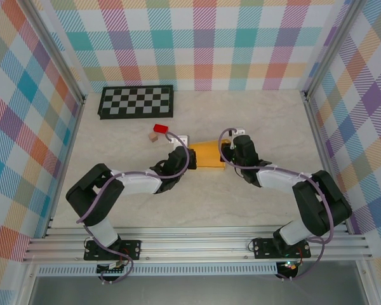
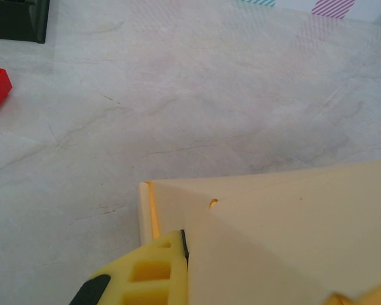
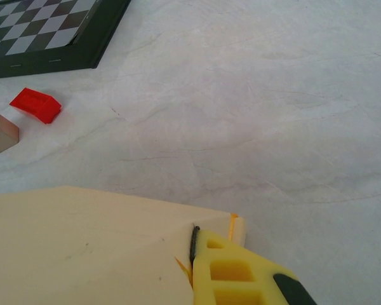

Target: Fold the paper box

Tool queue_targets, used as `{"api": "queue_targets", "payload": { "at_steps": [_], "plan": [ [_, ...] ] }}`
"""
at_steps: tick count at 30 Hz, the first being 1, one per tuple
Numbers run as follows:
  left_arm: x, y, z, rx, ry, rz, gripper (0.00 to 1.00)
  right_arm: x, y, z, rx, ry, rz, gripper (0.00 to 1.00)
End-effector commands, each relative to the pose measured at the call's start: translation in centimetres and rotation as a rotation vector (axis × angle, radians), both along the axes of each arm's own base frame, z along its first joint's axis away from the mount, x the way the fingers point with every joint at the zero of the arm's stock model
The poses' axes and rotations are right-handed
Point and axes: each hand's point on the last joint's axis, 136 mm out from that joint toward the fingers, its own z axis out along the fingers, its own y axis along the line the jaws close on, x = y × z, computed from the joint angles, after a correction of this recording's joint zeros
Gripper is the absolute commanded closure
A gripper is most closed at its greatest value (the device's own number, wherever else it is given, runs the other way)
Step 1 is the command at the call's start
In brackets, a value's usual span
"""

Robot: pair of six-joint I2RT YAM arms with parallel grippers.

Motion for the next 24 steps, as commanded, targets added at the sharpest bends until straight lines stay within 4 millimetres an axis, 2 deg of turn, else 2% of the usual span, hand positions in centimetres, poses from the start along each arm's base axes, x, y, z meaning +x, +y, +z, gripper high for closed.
{"api": "queue_targets", "payload": {
  "at_steps": [1,7,12,20,24],
  "plan": [
    [-1.3,0.5,-1.0,0.012,0.028,-0.006,1.0,-2.4,-0.6,-3.5,-0.01,0.139,-0.01,0.97],
    [-2.0,1.3,-2.6,0.052,0.048,-0.006,1.0,-3.9,-1.6,-5.9,0.014,0.191,-0.047,0.96],
    [-2.4,1.7,-4.2,0.086,0.07,-0.014,1.0,-4.4,-1.8,-7.5,0.032,0.203,-0.066,0.96],
    [-3.1,3.0,-6.6,0.195,0.091,-0.023,1.0,-5.3,-2.4,-9.2,0.025,0.208,-0.069,0.95],
    [-3.4,3.6,-7.0,0.211,0.093,-0.02,1.0,-5.7,-2.6,-9.9,0.004,0.223,-0.062,0.92]
  ]
}}
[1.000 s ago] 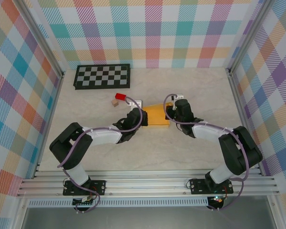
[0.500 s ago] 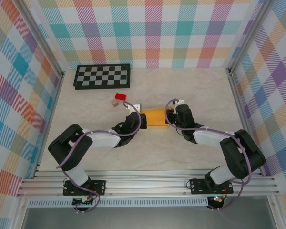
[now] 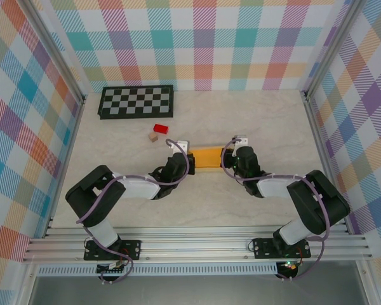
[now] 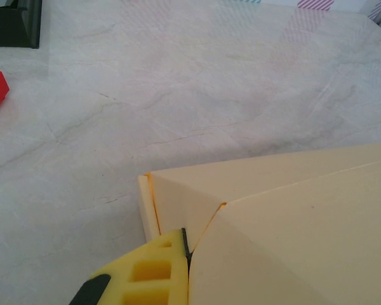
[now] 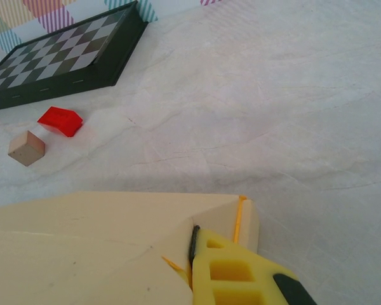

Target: Fold the paper box

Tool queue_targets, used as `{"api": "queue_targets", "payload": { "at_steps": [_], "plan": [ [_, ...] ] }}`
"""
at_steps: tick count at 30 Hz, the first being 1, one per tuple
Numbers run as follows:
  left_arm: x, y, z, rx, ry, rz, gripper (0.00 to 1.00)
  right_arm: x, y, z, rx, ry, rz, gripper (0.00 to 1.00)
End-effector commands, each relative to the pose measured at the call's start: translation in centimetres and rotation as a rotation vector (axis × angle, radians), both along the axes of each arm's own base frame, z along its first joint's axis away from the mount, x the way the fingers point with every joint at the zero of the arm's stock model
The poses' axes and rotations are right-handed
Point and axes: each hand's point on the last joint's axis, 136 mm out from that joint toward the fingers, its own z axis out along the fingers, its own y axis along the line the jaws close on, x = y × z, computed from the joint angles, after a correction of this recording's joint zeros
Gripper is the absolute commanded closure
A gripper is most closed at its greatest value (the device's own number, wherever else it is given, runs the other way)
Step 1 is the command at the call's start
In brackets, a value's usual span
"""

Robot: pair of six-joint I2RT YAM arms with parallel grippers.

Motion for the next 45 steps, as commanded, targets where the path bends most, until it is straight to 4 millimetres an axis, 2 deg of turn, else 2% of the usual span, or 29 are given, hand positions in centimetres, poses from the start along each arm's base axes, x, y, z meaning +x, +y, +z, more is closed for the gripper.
{"api": "queue_targets", "payload": {
  "at_steps": [1,5,10,17,19,21,25,27,30,34,38,41,45],
  "plan": [
    [-2.4,3.2,-6.1,0.177,0.138,0.029,1.0,-4.4,-2.4,-8.5,-0.103,0.3,-0.027,0.91],
    [-2.7,4.4,-6.5,0.207,0.127,0.06,1.0,-5.2,-2.7,-8.7,-0.097,0.318,-0.03,0.89],
    [-3.0,5.3,-6.8,0.251,0.104,0.078,1.0,-6.2,-3.2,-7.9,-0.096,0.323,-0.024,0.83],
    [-3.6,5.2,-7.0,0.339,0.07,0.071,1.0,-7.9,-3.9,-5.1,-0.059,0.317,-0.028,0.73],
    [-3.7,5.0,-7.2,0.358,0.066,0.066,1.0,-8.6,-4.0,-3.7,-0.041,0.314,-0.019,0.73],
    [-3.8,5.0,-7.3,0.377,0.057,0.066,1.0,-9.3,-4.4,-0.9,-0.02,0.286,-0.019,0.7],
    [-4.0,4.7,-7.0,0.389,0.046,0.053,1.0,-10.0,-5.0,5.1,-0.028,0.206,0.001,0.52],
    [-4.1,4.5,-6.8,0.394,0.039,0.045,1.0,-9.5,-5.0,7.9,-0.046,0.17,0.006,0.46],
    [-4.2,4.1,-6.6,0.4,0.033,0.036,1.0,-8.0,-3.4,9.8,-0.062,0.204,0.045,0.41],
    [-4.2,4.0,-6.7,0.406,0.033,0.032,1.0,-5.1,-1.1,9.3,-0.102,0.289,0.077,0.37],
    [-4.3,4.0,-6.8,0.416,0.034,0.028,1.0,-2.8,0.8,7.3,-0.147,0.386,0.107,0.33],
    [-4.4,3.9,-7.0,0.428,0.036,0.02,1.0,-2.2,1.6,5.0,-0.172,0.476,0.118,0.33],
    [-4.4,3.4,-7.2,0.441,0.044,-0.008,1.0,-2.4,1.7,2.2,-0.181,0.559,0.105,0.33]
  ]
}}
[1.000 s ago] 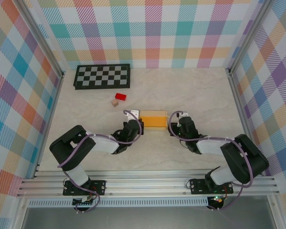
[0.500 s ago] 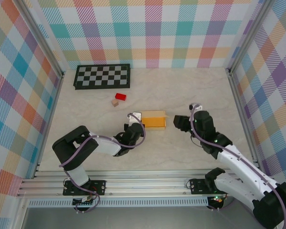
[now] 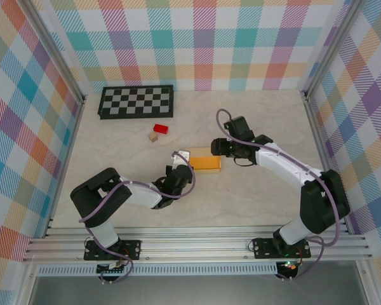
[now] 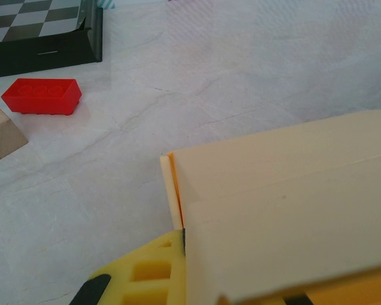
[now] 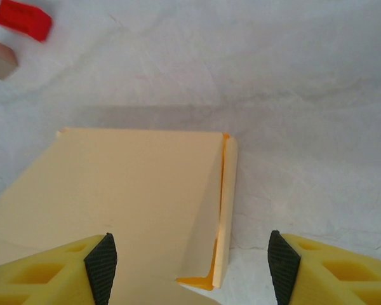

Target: Fold the paper box

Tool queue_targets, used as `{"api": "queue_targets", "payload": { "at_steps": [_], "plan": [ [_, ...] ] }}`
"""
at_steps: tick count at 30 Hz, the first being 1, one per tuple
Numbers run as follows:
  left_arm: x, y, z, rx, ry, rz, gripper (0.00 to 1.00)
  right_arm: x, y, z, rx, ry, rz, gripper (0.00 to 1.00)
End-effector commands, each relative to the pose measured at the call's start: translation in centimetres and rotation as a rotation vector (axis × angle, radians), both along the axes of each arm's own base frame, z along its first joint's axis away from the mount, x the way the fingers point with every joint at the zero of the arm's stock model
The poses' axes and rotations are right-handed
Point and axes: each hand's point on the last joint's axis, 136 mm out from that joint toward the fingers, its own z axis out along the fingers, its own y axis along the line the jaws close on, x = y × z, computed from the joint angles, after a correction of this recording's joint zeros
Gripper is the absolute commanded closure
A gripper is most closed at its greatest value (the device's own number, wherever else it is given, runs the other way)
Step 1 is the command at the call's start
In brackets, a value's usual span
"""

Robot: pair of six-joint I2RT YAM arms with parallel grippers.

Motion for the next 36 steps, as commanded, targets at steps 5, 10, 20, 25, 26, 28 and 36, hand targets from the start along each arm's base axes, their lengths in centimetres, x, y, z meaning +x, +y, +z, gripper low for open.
{"api": "queue_targets", "payload": {
  "at_steps": [5,10,20,25,26,28,36],
  "plan": [
    [-2.5,1.0,-5.6,0.209,0.178,-0.084,1.0,-1.8,0.2,-3.4,0.019,0.145,-0.016,0.4],
    [-3.0,0.4,-5.7,0.202,0.215,-0.122,0.99,-2.2,0.0,-4.8,0.013,0.168,-0.025,0.43],
    [-5.4,0.3,-2.5,0.061,0.295,-0.174,0.55,-2.0,-1.3,-5.6,-0.032,0.164,-0.095,0.43],
    [-7.4,0.5,0.8,-0.04,0.366,-0.194,0.42,-1.9,-1.5,-5.8,-0.042,0.165,-0.102,0.43],
    [-7.9,0.7,1.5,-0.059,0.387,-0.195,0.4,-2.0,-1.5,-5.9,-0.046,0.165,-0.102,0.43],
    [-8.7,1.3,2.4,-0.079,0.426,-0.184,0.38,-1.9,-1.6,-6.0,-0.05,0.163,-0.105,0.43],
    [-10.5,3.8,7.1,-0.205,0.487,-0.082,0.42,-1.8,-1.6,-5.9,-0.054,0.157,-0.097,0.44]
  ]
}}
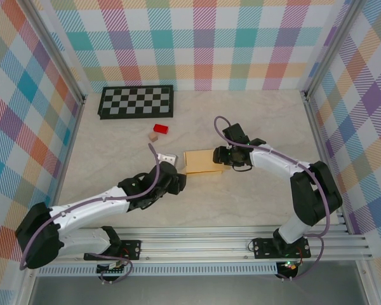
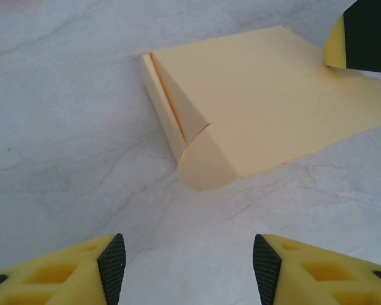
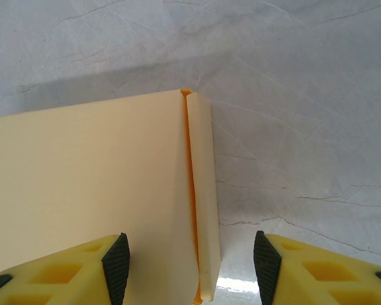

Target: Fold the paper box

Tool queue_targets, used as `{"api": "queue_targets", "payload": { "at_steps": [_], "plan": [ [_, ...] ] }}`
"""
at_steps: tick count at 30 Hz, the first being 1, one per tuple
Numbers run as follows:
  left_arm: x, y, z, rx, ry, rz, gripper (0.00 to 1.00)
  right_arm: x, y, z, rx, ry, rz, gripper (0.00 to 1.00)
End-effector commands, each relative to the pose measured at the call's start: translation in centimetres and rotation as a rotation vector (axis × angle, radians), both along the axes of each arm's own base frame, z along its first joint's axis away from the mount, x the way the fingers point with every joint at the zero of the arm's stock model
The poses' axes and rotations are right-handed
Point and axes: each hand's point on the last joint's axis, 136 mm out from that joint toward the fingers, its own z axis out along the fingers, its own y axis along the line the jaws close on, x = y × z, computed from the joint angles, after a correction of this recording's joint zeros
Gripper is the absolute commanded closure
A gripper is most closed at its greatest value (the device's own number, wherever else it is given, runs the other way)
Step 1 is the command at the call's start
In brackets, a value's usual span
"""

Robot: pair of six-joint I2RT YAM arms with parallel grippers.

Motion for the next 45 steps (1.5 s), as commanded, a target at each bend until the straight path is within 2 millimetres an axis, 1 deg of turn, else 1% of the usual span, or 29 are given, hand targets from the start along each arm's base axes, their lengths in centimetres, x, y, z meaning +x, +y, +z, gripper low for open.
{"api": "queue_targets", "payload": {
  "at_steps": [1,3,4,6,8,9,11,12,14,15,18,22,27,29,32,34,36,37,38,42,45],
  "plan": [
    [-0.6,1.0,2.4,-0.059,0.083,0.083,0.41,-0.7,-0.8,-1.4,-0.041,0.033,-0.014,0.44],
    [0.6,0.7,3.8,-0.121,0.113,0.129,0.4,-0.7,-0.7,-1.3,-0.037,0.032,-0.003,0.43],
    [1.2,0.5,4.1,-0.15,0.136,0.148,0.4,-0.8,-0.6,-1.3,-0.035,0.035,0.005,0.43],
    [2.9,-0.1,3.8,-0.21,0.194,0.184,0.38,-1.0,-0.3,-1.3,-0.026,0.045,0.027,0.43],
    [4.5,-0.9,2.5,-0.228,0.25,0.203,0.4,-1.1,0.0,-1.3,-0.019,0.053,0.04,0.44],
    [5.2,-1.4,1.8,-0.224,0.274,0.203,0.42,-1.2,0.0,-1.3,-0.017,0.055,0.043,0.46],
    [6.2,-2.3,0.1,-0.199,0.314,0.207,0.45,-1.3,0.1,-1.2,-0.014,0.055,0.054,0.5],
    [6.6,-2.9,-0.5,-0.196,0.33,0.195,0.47,-1.4,0.1,-1.2,-0.014,0.058,0.059,0.5],
    [7.1,-3.5,-1.8,-0.175,0.357,0.19,0.54,-1.6,0.2,-1.2,-0.013,0.064,0.074,0.51],
    [7.2,-3.6,-2.4,-0.162,0.364,0.187,0.6,-1.7,0.3,-1.2,-0.013,0.068,0.082,0.51],
    [7.6,-3.0,-3.6,-0.121,0.358,0.206,0.71,-1.9,0.4,-1.7,-0.015,0.085,0.102,0.51],
    [7.8,-2.4,-5.8,-0.08,0.38,0.216,0.73,-2.0,0.3,-3.1,-0.032,0.096,0.113,0.54],
    [7.5,-1.7,-9.5,-0.061,0.43,0.229,0.74,-2.2,0.2,-5.4,-0.05,0.121,0.121,0.55],
    [7.8,-1.8,-10.4,-0.07,0.429,0.227,0.74,-2.2,0.2,-5.8,-0.049,0.123,0.121,0.55],
    [8.0,-1.3,-11.4,-0.032,0.432,0.231,0.75,-2.2,0.2,-6.2,-0.054,0.128,0.124,0.55],
    [8.2,-0.9,-11.5,-0.015,0.432,0.238,0.76,-2.0,0.2,-6.1,-0.058,0.125,0.132,0.55],
    [8.7,-0.8,-10.6,-0.026,0.414,0.239,0.77,-1.7,0.4,-5.2,-0.058,0.113,0.139,0.55],
    [9.0,-0.9,-9.8,-0.037,0.397,0.239,0.77,-1.5,0.5,-4.6,-0.056,0.102,0.141,0.54],
    [9.0,-0.6,-8.9,-0.026,0.394,0.238,0.77,-1.1,0.6,-3.7,-0.052,0.086,0.142,0.53],
    [10.2,-0.6,-5.0,-0.03,0.329,0.221,0.75,0.1,0.8,-1.1,-0.055,0.046,0.148,0.48],
    [10.7,-0.9,-3.3,-0.043,0.297,0.211,0.74,0.6,1.0,0.1,-0.049,0.028,0.148,0.48]
  ]
}}
